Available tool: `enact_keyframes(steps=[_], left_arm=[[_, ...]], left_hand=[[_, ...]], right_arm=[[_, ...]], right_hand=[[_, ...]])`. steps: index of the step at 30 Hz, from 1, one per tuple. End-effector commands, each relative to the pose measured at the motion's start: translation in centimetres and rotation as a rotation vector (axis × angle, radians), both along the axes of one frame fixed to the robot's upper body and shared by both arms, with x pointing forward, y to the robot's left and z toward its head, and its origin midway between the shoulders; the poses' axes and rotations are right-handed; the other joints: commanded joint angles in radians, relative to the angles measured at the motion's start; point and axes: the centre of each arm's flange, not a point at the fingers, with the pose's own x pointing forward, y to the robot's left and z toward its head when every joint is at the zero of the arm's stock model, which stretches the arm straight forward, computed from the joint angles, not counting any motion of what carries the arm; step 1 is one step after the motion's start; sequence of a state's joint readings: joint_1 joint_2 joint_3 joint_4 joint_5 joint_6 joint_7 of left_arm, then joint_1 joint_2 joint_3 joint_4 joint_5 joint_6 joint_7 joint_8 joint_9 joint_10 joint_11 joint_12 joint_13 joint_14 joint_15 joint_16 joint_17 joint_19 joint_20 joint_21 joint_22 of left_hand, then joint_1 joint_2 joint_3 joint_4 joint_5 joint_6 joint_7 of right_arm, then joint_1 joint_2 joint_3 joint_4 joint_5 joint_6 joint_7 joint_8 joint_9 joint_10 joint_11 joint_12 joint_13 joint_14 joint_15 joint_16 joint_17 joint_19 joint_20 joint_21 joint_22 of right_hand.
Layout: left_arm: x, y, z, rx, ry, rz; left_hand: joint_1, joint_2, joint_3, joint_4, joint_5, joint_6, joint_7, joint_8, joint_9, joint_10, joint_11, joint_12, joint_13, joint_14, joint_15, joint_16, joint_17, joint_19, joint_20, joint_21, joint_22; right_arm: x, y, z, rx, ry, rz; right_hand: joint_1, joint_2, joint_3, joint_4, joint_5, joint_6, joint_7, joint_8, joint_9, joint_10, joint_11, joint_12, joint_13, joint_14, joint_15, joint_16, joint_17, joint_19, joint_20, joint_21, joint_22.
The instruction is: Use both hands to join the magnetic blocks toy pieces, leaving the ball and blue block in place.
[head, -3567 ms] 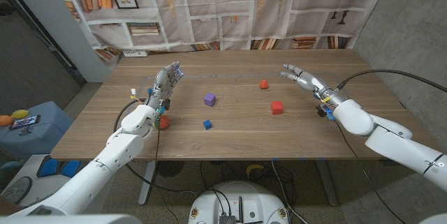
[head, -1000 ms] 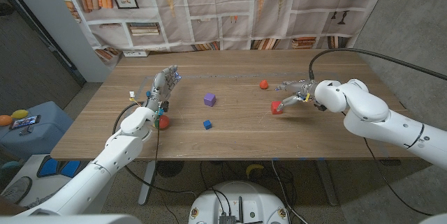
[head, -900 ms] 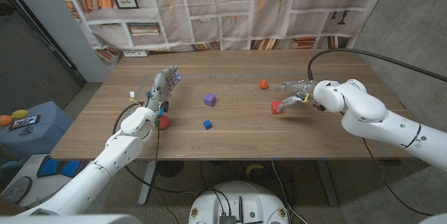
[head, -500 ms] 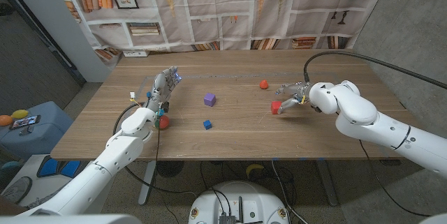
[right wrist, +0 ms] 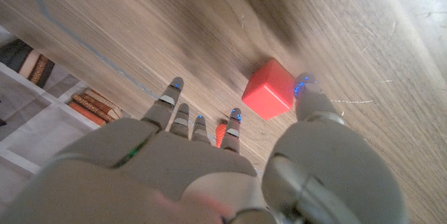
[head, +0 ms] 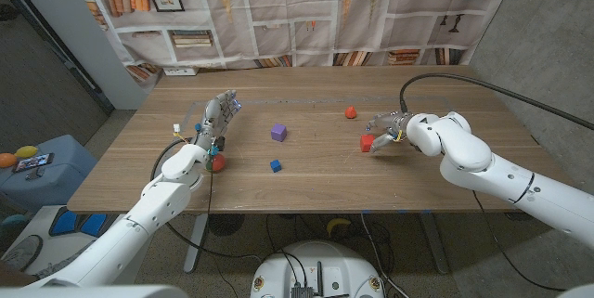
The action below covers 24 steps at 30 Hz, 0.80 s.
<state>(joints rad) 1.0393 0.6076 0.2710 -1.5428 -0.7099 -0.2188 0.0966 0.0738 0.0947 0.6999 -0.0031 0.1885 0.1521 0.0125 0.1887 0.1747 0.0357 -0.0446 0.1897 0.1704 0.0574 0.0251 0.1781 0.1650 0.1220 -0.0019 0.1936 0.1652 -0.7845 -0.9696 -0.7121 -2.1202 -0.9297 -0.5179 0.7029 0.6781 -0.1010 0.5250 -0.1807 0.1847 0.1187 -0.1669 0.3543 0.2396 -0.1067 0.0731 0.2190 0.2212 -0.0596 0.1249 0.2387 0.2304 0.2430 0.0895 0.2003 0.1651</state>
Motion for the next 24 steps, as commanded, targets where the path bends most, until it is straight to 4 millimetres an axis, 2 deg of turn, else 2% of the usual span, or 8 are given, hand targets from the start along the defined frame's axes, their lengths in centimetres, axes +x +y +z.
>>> enact_keyframes(steps=[1,9,13,17,21,24], left_arm=[[-0.13,-0.08,-0.51,-0.006,0.009,0.0],[-0.23,-0.12,-0.69,-0.004,0.012,-0.001],[-0.33,-0.1,-0.78,-0.006,0.013,-0.001],[-0.41,-0.07,-0.87,-0.006,0.015,0.0],[-0.44,-0.01,-0.82,-0.005,0.014,0.001],[-0.38,0.01,-0.69,-0.002,0.015,-0.001]], left_hand=[[-0.012,0.065,0.008,0.001,0.0,0.007,0.001,-0.002,0.002,0.006,-0.007,-0.001,0.001,0.009,0.003,0.002,0.004,0.01,0.003,0.001,0.005],[-0.015,0.065,0.009,0.002,0.0,0.009,0.002,-0.002,0.002,0.007,-0.006,-0.001,0.001,0.011,0.002,0.002,0.004,0.011,0.005,0.001,0.005],[-0.015,0.065,0.01,0.002,0.0,0.01,0.001,-0.002,0.002,0.007,-0.007,-0.001,0.001,0.012,0.002,0.002,0.004,0.012,0.006,0.001,0.005],[-0.016,0.064,0.011,0.002,0.0,0.01,0.002,-0.002,0.002,0.008,-0.004,-0.001,0.001,0.013,0.002,0.002,0.004,0.013,0.006,0.001,0.005],[-0.017,0.064,0.012,0.002,0.0,0.011,0.001,-0.002,0.002,0.009,-0.003,-0.001,0.001,0.013,0.002,0.001,0.004,0.014,0.007,0.001,0.005],[-0.017,0.064,0.013,0.003,0.0,0.011,0.001,-0.002,0.003,0.01,-0.005,-0.001,0.001,0.014,0.002,0.001,0.004,0.014,0.007,0.001,0.005]], right_arm=[[0.32,-0.06,-0.34,0.039,-0.05,0.016],[0.53,-0.12,-0.48,0.075,-0.077,0.019],[0.63,-0.07,-0.62,0.082,-0.091,0.023],[0.72,-0.02,-0.81,0.08,-0.095,0.029],[0.75,-0.06,-0.99,0.089,-0.112,0.029],[0.81,-0.08,-1.11,0.091,-0.121,0.039]], right_hand=[[0.031,-0.004,0.007,-0.002,-0.003,0.046,-0.014,0.026,0.005,0.016,-0.009,0.009,0.003,0.018,0.001,0.01,0.004,0.023,0.0,0.003,0.002],[0.074,-0.004,0.009,0.002,-0.003,0.117,-0.041,0.066,0.008,0.048,-0.025,0.014,0.003,0.039,-0.013,0.018,0.008,0.046,0.007,0.001,0.002],[0.096,-0.002,0.009,0.002,-0.002,0.163,-0.042,0.091,0.01,0.065,-0.031,0.016,0.002,0.049,-0.022,0.021,0.01,0.055,0.005,-0.002,0.002],[0.107,-0.002,0.007,0.003,-0.001,0.175,-0.048,0.1,0.012,0.083,-0.041,0.02,0.002,0.063,-0.025,0.027,0.011,0.067,0.002,0.0,0.002],[0.128,-0.001,0.004,0.005,0.0,0.222,-0.048,0.127,0.016,0.104,-0.052,0.021,0.001,0.079,-0.037,0.033,0.013,0.086,-0.004,0.001,0.002],[0.136,0.0,0.003,0.005,0.001,0.236,-0.048,0.135,0.017,0.114,-0.057,0.023,0.0,0.087,-0.045,0.036,0.014,0.092,-0.008,0.0,0.002]])
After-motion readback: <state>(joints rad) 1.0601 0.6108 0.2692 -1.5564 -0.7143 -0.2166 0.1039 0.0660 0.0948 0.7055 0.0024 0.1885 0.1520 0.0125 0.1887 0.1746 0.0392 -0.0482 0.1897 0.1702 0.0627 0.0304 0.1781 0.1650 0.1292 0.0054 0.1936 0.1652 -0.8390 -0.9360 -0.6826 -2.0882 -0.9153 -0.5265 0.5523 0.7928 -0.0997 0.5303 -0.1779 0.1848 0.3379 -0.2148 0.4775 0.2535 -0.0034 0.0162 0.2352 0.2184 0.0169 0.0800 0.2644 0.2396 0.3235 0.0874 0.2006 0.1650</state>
